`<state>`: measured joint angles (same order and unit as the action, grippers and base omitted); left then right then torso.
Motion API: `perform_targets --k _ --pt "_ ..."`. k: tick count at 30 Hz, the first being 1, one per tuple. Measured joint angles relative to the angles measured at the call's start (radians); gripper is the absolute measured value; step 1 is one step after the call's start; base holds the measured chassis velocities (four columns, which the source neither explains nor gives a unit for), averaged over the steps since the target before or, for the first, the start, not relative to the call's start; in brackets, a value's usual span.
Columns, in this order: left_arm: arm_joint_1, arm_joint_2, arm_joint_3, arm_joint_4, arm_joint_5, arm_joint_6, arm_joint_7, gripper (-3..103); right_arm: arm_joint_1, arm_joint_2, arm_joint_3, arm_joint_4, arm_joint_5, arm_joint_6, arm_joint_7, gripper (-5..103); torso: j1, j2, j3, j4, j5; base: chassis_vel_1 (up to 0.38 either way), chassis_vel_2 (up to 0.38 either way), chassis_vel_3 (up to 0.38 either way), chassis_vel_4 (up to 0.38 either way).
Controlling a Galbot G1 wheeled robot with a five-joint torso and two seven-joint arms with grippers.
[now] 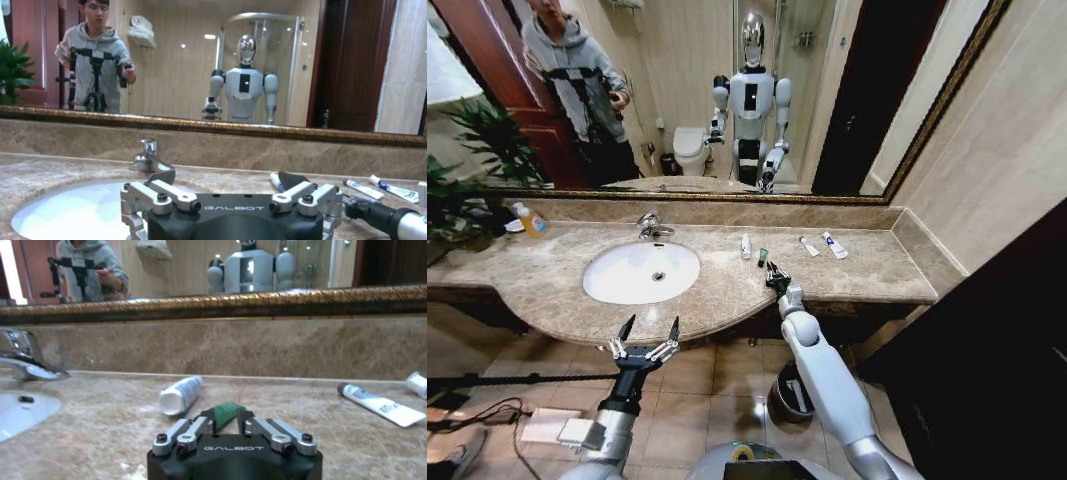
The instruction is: Pick up the trash from the sink and place it in the trash bin.
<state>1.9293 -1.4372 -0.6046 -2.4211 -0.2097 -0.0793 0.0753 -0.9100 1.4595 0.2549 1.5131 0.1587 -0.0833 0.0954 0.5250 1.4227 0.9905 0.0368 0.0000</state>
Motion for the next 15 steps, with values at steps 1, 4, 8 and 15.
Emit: perform_targets --k 1,4,8,15 --pt "0.000 0.000 0.000 0.000 0.000 0.000 0.000 100 -0.001 0.001 -0.003 0.006 0.000 -0.002 0.000 29 0.000 0.000 0.000 0.0000 0.0000 0.000 0.000 0.000 0.000" --pt "0.000 0.000 0.000 0.000 0.000 0.000 0.000 100 -0.001 0.007 -0.011 0.011 0.003 -0.005 0.000 40 0.000 0.000 0.000 0.0000 0.0000 0.000 0.000 0.000 0.000" --pt "0.000 0.000 0.000 0.000 0.000 0.000 0.000 100 0.006 0.019 -0.019 0.011 0.018 -0.017 0.007 51 0.000 0.000 0.000 0.0000 0.0000 0.000 0.000 0.000 0.000" --pt "0.000 0.000 0.000 0.000 0.000 0.000 0.000 100 0.040 0.051 -0.040 -0.020 0.022 -0.022 0.044 78 0.000 0.000 0.000 0.0001 0.0000 0.000 0.000 0.000 0.000"
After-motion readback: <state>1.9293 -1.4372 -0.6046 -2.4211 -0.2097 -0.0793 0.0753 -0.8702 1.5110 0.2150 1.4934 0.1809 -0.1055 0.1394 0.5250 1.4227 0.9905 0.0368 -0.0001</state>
